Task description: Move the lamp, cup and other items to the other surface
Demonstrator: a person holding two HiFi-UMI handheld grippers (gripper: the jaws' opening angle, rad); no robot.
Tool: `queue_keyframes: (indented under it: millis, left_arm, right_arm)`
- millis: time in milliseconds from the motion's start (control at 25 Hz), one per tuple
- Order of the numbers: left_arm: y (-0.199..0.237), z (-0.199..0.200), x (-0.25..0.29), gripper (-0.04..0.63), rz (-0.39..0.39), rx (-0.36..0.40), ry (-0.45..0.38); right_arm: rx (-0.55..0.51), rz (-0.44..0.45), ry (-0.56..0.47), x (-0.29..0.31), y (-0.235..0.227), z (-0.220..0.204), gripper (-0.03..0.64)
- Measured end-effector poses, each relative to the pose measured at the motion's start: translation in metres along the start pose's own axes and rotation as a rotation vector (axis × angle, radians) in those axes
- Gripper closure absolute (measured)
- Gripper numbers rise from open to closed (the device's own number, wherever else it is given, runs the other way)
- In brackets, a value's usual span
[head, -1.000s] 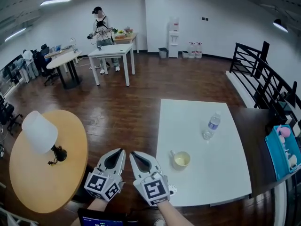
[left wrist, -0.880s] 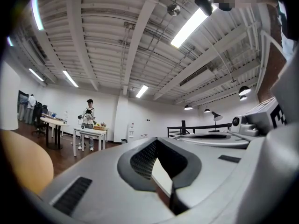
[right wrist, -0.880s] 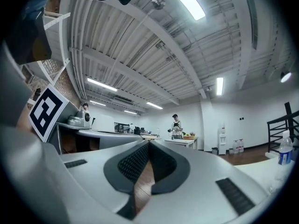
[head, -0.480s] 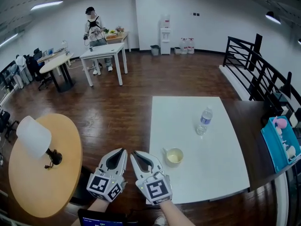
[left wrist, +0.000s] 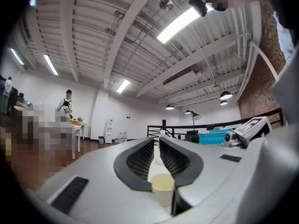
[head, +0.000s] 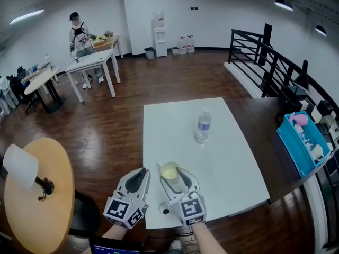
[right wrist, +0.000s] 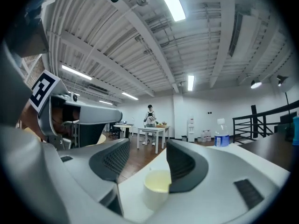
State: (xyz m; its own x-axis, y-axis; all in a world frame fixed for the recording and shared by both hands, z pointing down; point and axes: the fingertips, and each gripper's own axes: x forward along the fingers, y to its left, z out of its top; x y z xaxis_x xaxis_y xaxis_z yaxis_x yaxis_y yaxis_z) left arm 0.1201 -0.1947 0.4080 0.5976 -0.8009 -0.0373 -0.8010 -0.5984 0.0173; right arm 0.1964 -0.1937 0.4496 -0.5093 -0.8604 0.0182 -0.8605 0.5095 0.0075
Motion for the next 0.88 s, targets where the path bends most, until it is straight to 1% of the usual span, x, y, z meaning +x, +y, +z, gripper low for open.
queue_keyframes:
  millis: [80, 200, 280, 400, 520, 640, 720, 880]
  left_arm:
    - [-0.007, -0.008, 0.007, 0.548, -0.009, 0.006, 0.005]
    - [-0.010, -0.024, 0.014, 0.548, -0.009, 0.006, 0.036]
    - [-0.010, -0.033, 0.018, 0.548, -0.004, 0.005, 0.047]
    - [-0.005, -0.050, 0.021, 0.548, 0.012, 0.012, 0.054]
    - [0.003, -0.073, 0.023, 0.548, 0.033, 0.003, 0.078]
    - [0.010, -0.092, 0.024, 0.548, 0.055, -0.023, 0.103]
    - [0.014, -0.098, 0.025, 0.548, 0.065, -0.033, 0.113]
    - [0.023, -0.098, 0.028, 0.548, 0.081, -0.035, 0.099]
  right_arm:
    - [0.001, -0.014, 0.038, -0.003, -0.017, -0.023, 0.342]
    - [0.024, -0.014, 0.086, 0.003, -0.032, -0.062, 0.270]
    - [0.044, -0.002, 0.125, 0.010, -0.036, -0.090, 0.233]
    - [0.064, 0.003, 0.146, 0.021, -0.039, -0.119, 0.224]
    - [0.057, 0.030, 0.111, 0.035, -0.040, -0.120, 0.216]
    - [0.046, 0.069, 0.116, 0.052, -0.037, -0.120, 0.202]
    - [0.050, 0.070, 0.123, 0.060, -0.038, -0.120, 0.202]
    - [0.056, 0.074, 0.128, 0.068, -0.039, -0.121, 0.202]
